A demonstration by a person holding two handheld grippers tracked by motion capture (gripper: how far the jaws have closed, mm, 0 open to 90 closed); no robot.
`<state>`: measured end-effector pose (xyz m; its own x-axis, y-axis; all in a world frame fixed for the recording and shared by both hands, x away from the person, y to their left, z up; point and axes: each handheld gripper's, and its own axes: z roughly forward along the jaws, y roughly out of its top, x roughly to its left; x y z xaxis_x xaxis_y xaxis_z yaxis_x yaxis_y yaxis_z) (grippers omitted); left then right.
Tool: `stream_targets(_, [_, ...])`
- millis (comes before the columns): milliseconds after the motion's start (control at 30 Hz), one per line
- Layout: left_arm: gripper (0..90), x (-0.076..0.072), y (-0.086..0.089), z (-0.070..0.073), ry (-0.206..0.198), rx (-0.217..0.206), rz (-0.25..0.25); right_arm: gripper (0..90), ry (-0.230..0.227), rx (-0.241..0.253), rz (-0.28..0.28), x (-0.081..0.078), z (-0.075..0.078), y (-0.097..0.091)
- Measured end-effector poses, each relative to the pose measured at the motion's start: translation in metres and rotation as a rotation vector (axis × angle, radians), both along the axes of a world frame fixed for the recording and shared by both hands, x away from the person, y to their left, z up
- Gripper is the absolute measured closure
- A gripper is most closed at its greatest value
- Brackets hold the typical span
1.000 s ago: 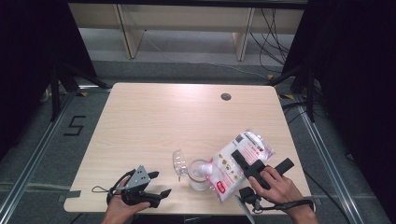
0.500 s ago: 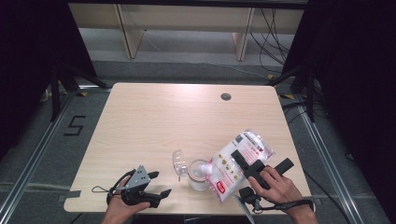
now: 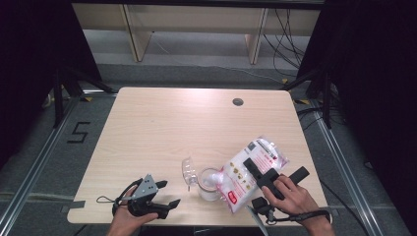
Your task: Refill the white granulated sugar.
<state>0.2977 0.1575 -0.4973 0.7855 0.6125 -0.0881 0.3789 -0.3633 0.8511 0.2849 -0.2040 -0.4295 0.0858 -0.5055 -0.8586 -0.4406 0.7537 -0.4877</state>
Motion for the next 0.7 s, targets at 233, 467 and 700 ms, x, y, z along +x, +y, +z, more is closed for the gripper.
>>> stream_targets(233, [22.0, 0.0001, -0.0001, -0.0001, 0.000, -0.002, -0.001, 65.7, 0.000, -0.004, 0.001, 0.0002, 0.0000, 0.0001])
stream_targets(467, [22.0, 0.0000, 0.0001, 0.0001, -0.002, 0.000, -0.001, 65.9, -0.005, 0.025, 0.048, 0.0031, -0.0019, -0.0010])
stream_targets(700, [22.0, 0.0002, -0.0005, -0.0004, -0.002, -0.013, 0.001, 66.2, -0.003, 0.028, 0.048, 0.0030, -0.0026, -0.0010])
